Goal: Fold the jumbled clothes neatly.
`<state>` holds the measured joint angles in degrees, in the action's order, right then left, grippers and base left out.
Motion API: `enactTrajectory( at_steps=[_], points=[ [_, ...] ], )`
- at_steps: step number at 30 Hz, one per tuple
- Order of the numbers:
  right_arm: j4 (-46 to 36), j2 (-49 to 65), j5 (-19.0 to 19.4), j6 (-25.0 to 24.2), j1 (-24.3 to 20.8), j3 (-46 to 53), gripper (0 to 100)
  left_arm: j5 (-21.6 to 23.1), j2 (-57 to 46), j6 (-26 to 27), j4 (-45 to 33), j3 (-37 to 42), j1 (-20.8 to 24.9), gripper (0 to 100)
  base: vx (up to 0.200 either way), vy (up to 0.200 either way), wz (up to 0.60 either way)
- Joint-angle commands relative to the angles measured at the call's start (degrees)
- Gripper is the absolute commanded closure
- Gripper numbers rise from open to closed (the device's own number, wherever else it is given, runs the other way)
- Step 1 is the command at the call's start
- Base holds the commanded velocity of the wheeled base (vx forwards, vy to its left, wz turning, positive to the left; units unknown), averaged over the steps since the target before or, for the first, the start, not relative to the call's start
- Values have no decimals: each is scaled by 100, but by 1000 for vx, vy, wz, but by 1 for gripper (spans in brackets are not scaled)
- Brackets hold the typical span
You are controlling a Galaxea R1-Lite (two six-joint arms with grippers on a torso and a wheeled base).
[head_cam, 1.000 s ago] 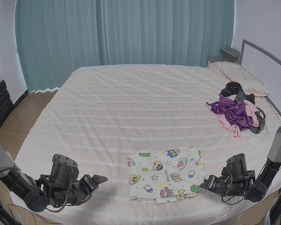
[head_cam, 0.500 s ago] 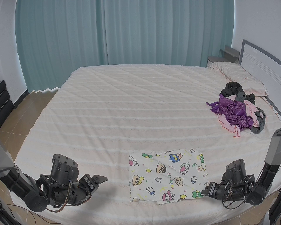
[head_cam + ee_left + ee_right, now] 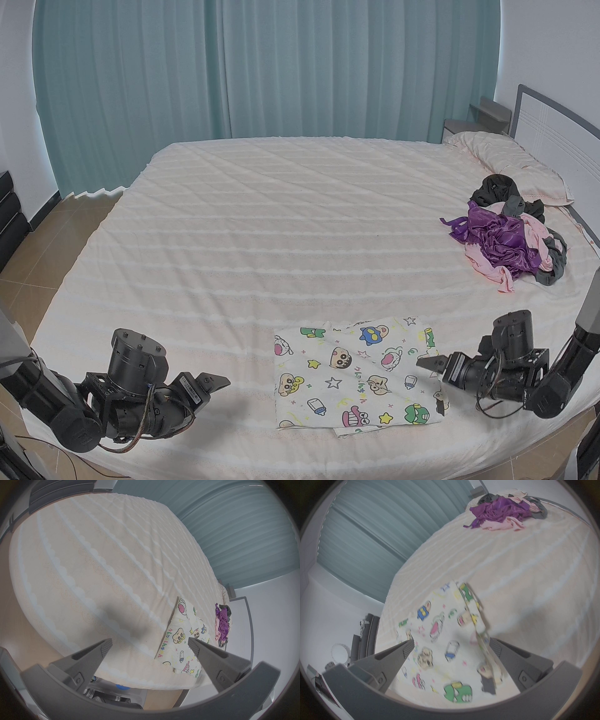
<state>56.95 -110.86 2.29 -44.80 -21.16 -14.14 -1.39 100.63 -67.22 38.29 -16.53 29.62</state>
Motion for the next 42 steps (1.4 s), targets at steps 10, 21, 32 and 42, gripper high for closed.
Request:
enactTrajectory(
  at_steps=[10, 21, 32, 42],
  points=[
    [-668, -1605, 61, 534, 508, -2576, 0, -2, 27, -2, 3, 1, 0, 0, 0, 0, 0],
    [-668, -2141, 70, 710, 561, -3341, 0, -28, 132, 7, 12, -8, 0, 0, 0, 0, 0],
    [-677, -2238, 61, 710, 622, -3437, 100, -28, 123, 7, 12, -8, 0, 0, 0, 0, 0],
    [-624, -2282, 26, 613, 868, -3402, 100, -28, 132, 7, 12, -8, 0, 0, 0, 0, 0]
  ],
)
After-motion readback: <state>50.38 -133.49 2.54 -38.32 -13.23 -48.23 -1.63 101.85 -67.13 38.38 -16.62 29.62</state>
